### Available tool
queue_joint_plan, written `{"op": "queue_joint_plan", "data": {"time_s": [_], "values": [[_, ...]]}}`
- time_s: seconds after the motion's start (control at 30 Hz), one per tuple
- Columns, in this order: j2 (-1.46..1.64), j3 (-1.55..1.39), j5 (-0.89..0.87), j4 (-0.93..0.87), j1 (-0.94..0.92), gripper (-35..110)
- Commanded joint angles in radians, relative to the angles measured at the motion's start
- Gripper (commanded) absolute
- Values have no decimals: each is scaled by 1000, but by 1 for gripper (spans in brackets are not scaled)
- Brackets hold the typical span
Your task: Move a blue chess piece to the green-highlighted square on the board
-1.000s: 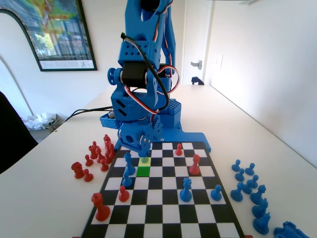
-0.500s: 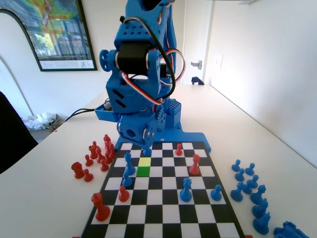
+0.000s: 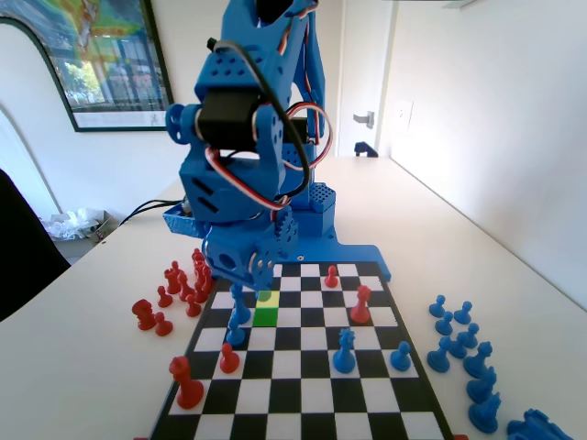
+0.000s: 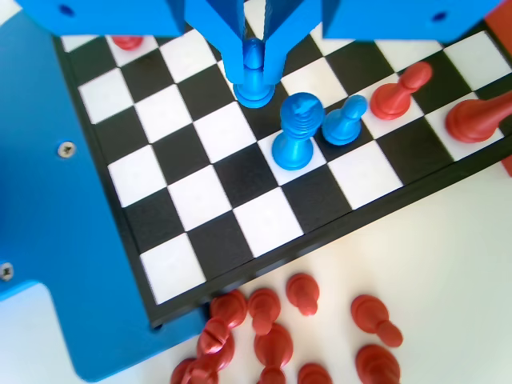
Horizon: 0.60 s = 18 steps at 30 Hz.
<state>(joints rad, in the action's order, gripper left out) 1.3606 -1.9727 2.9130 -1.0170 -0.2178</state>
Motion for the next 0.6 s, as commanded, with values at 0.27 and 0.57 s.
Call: {"op": "queue_joint_plan", "data": {"time_s": [0.27, 0.57], "values": [[18, -25, 245, 129, -17, 1], [18, -121, 284, 230, -34, 1]]}}
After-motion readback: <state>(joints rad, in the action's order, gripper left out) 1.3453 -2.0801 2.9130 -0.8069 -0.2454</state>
